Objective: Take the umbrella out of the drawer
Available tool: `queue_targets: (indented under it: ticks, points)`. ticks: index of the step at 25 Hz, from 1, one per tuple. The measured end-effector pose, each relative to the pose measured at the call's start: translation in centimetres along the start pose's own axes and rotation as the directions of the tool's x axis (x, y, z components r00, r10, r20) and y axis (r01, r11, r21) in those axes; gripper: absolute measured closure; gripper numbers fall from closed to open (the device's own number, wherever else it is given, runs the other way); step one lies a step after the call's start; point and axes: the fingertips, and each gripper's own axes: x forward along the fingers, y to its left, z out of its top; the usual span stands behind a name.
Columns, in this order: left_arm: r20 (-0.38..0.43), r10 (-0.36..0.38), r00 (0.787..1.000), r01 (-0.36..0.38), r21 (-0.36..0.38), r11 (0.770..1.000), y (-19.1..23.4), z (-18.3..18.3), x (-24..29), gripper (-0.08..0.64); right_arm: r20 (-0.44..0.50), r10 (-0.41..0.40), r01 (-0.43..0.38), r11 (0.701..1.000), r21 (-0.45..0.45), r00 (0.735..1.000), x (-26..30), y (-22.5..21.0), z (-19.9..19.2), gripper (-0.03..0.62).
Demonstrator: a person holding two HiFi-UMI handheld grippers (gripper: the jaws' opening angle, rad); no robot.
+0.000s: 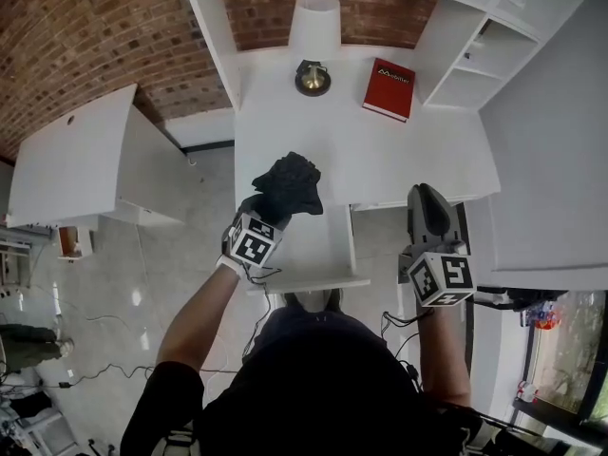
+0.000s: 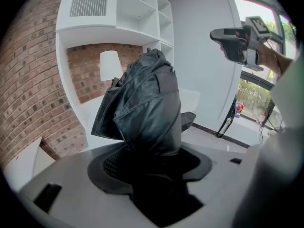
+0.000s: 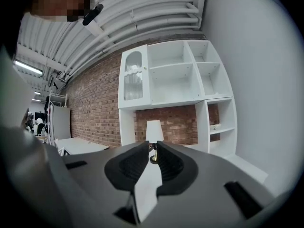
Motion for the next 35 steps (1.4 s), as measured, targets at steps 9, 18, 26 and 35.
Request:
queue_targets:
  ticks: [9, 18, 26, 35]
  points:
    - [0.046, 0.005, 0.999, -0.005, -0.02, 1.0, 4.4, 1.4, 0.1, 0.293, 0.009, -0.04, 0.04, 0.999, -0.012, 0.999, -0.2, 2.2, 0.6, 0.549]
    - [0.078, -0.003, 0.997, 0.003, -0.007, 1.0, 6.8, 3.7, 0.7, 0.293, 0.014, -0.087, 0.087, 0.996, -0.012, 0.996, -1.0, 2.8, 0.1, 0.548]
    - [0.018, 0.036, 0.999, -0.037, 0.064, 0.997, 8.7, 5.1, 3.5, 0.293, -0.016, -0.083, 0.084, 0.996, 0.024, 0.996, 0.8, 1.0, -1.8, 0.549]
    - [-0.092, 0.035, 0.995, -0.03, 0.062, 0.998, 9.1, 6.0, 9.1, 0.293, -0.045, -0.051, 0.052, 0.998, 0.043, 0.998, 4.2, -2.4, -2.3, 0.549]
